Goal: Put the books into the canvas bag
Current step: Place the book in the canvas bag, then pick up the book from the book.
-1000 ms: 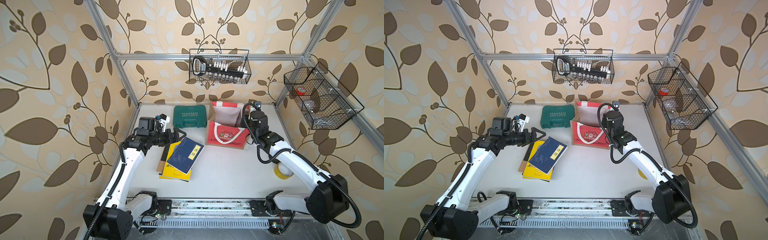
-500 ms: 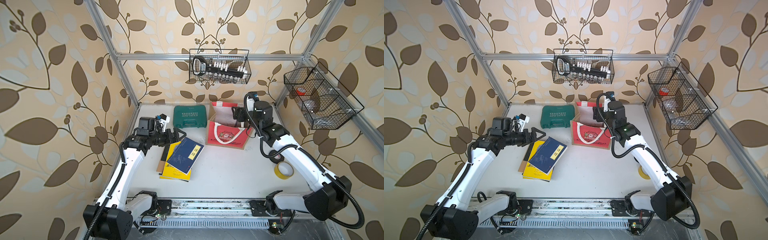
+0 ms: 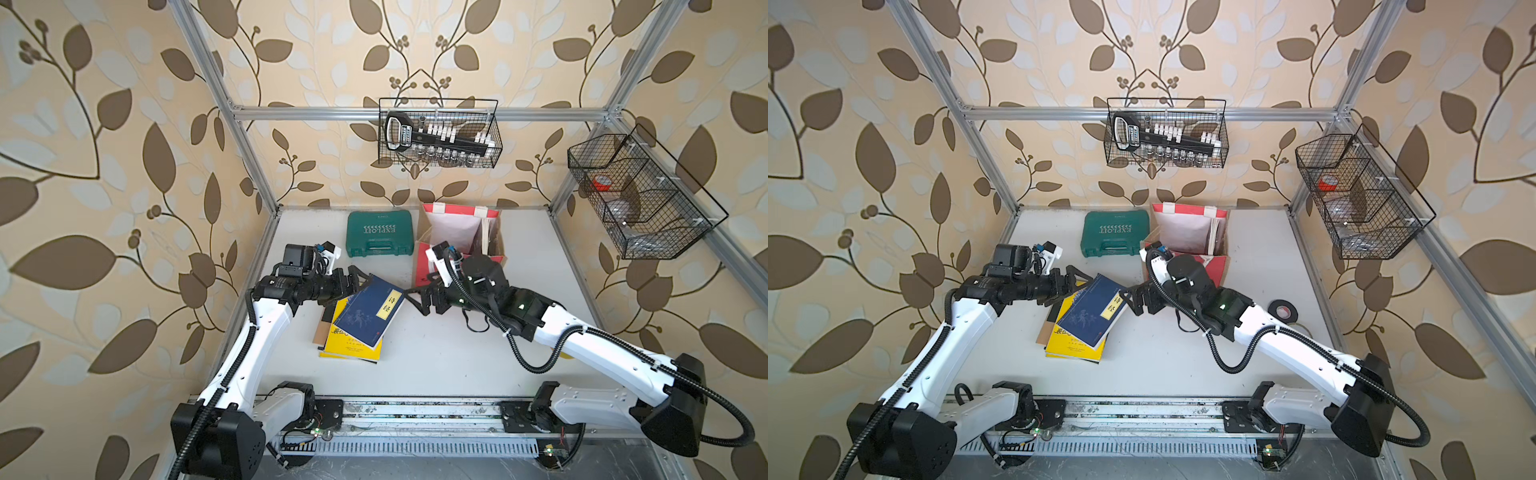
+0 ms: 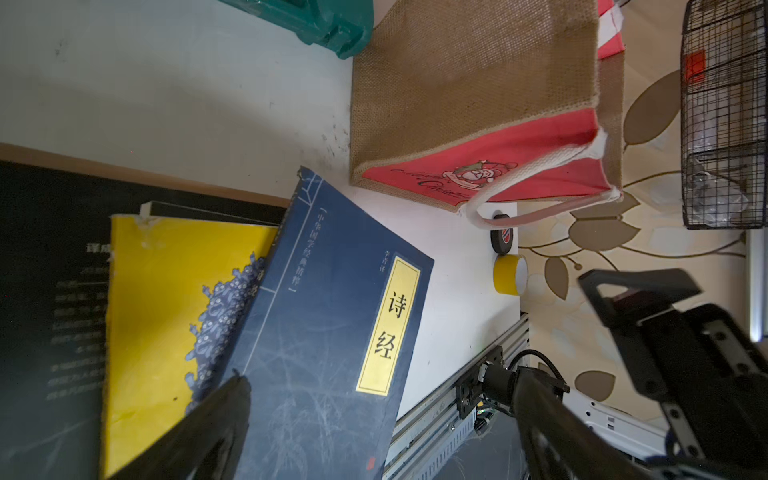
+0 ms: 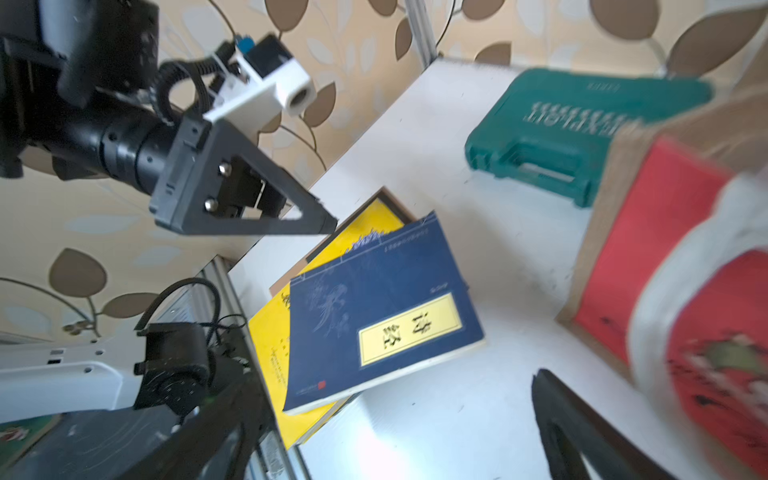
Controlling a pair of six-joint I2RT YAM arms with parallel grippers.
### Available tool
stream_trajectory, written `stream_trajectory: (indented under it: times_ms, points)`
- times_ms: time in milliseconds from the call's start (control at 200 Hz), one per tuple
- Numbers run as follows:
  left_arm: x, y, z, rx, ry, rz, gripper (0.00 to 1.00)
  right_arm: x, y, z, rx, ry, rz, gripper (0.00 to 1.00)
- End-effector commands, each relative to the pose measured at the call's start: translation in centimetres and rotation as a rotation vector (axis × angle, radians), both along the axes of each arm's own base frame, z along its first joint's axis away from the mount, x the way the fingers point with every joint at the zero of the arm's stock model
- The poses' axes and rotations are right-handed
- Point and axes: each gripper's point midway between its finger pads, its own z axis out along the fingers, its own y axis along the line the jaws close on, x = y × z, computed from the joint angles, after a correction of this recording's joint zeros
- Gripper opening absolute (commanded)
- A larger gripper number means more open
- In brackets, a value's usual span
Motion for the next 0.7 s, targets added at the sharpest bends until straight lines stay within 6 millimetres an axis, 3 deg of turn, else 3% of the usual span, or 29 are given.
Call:
stream_trajectory:
  times_ms: [0, 160, 410, 695]
  points:
    - [-0.5, 0.1, -1.2, 0.001, 0.061, 0.027, 0.99, -1.0, 1.9, -1.8, 0.116, 0.115, 0.014, 0.99]
    - [-0.6, 0.2, -3.1, -0.011, 0.115, 0.06, 0.99, -1.0, 3.0, -4.0, 0.197, 0.208, -0.003, 0.99]
    - [-0.6, 0.8, -4.9, 0.018, 0.169, 0.11, 0.99, 0.6, 4.2, -6.8, 0.229, 0.315, -0.08, 0.99]
    - [-1.3, 1.3, -6.7, 0.039, 0.222, 0.138, 0.99, 2.4, 4.0, -10.0, 0.198, 0.373, -0.177, 0.99]
